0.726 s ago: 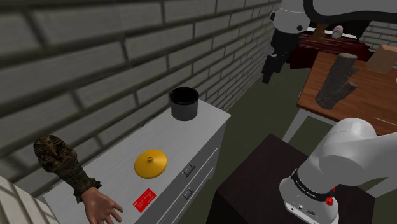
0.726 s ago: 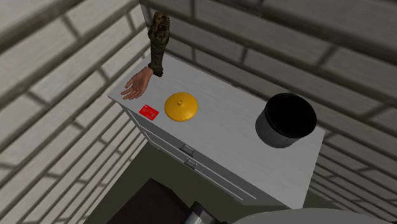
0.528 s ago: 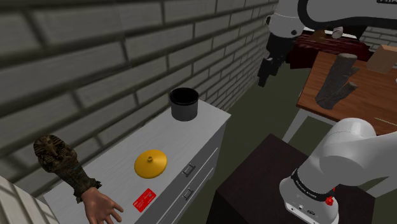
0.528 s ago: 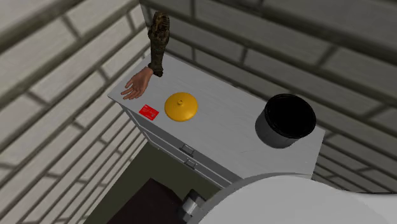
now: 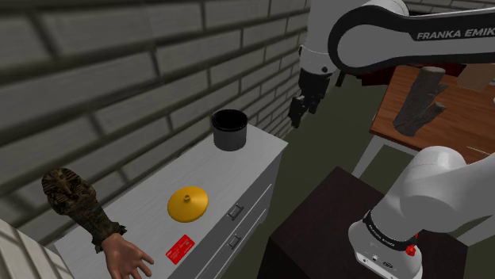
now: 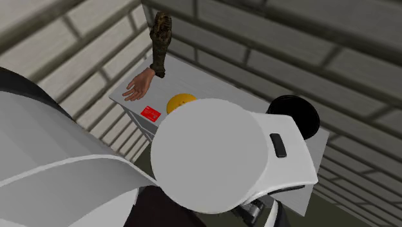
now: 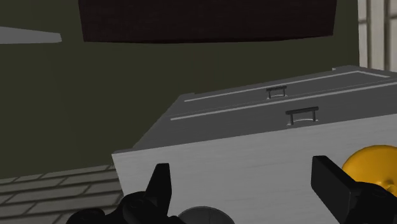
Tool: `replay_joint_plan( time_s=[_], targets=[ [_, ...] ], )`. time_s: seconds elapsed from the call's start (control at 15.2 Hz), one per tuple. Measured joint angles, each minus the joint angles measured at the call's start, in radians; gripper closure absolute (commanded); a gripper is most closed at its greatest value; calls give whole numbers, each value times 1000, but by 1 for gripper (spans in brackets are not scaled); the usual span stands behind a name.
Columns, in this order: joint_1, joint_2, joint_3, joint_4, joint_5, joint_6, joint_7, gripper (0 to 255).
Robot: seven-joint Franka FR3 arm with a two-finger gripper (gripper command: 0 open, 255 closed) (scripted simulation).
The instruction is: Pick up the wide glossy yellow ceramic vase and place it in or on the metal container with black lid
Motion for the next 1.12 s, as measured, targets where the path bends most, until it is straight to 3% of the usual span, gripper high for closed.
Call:
replay_joint_plan(
  time_s=[0.59, 1.12],
  targets=[
    [22, 265, 131, 26, 35, 238, 165, 0],
    [31, 566, 243, 145, -28, 412, 354, 0]
  ],
)
